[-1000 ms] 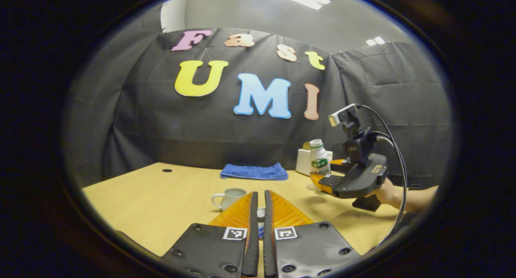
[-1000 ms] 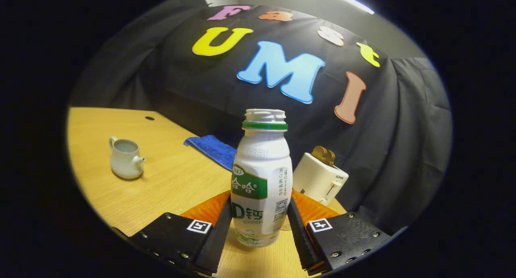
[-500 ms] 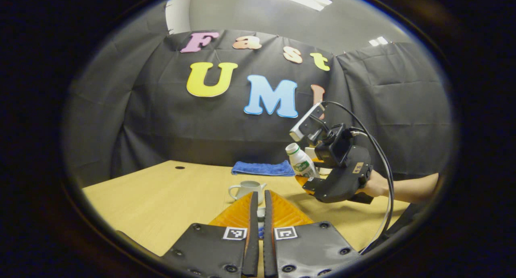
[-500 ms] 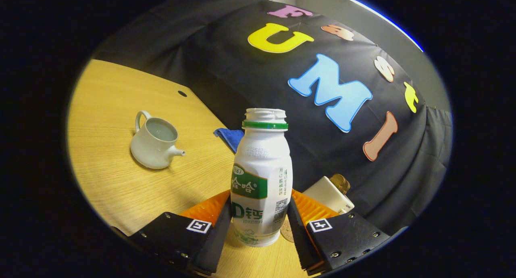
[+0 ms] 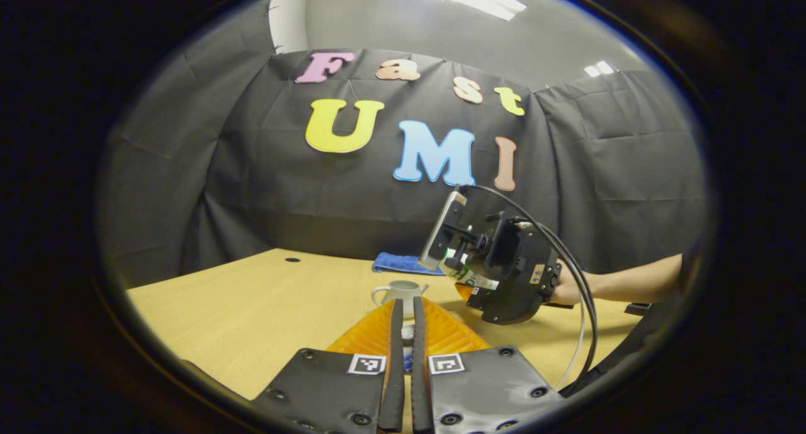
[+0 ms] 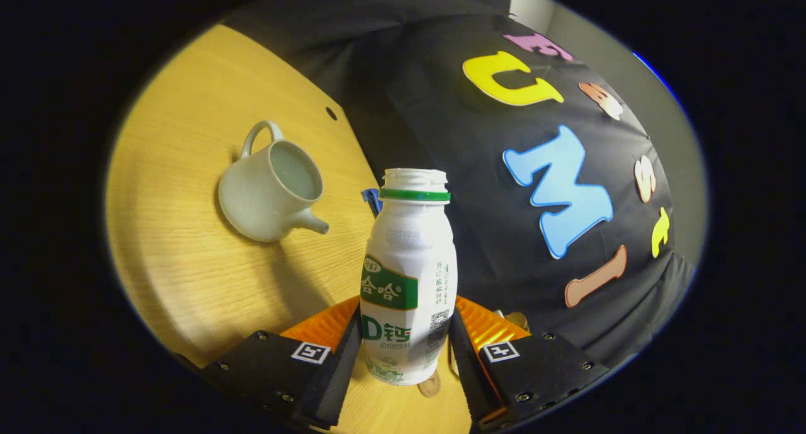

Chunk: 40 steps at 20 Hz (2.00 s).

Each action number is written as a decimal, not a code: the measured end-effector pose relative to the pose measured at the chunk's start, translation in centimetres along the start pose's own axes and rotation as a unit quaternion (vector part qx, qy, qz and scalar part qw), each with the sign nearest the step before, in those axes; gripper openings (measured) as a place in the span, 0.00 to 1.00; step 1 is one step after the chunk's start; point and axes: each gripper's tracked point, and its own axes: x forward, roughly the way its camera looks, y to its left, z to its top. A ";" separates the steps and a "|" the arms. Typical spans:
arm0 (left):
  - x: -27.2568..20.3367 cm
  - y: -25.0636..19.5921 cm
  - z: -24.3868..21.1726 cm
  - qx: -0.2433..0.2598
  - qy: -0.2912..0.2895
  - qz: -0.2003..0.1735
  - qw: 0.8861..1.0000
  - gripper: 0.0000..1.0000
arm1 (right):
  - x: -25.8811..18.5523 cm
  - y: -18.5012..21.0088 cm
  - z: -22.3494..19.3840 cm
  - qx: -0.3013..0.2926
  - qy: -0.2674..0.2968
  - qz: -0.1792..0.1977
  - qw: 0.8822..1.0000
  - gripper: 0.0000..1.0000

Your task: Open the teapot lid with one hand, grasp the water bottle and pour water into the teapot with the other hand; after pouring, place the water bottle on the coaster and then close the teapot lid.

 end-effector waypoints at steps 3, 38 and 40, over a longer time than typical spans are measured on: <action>0.0 0.3 -0.3 0.005 0.003 0.004 1.000 0.11 | 0.5 -0.2 0.6 -0.039 -0.008 -0.009 0.999 0.70; 0.9 1.3 -2.3 0.003 0.028 0.012 1.000 0.11 | 1.1 -3.4 3.4 -0.323 -0.039 -0.066 0.943 0.73; 0.8 1.2 -2.3 0.004 0.028 0.012 1.000 0.15 | 0.9 -3.4 3.7 -0.328 -0.043 -0.069 0.941 0.73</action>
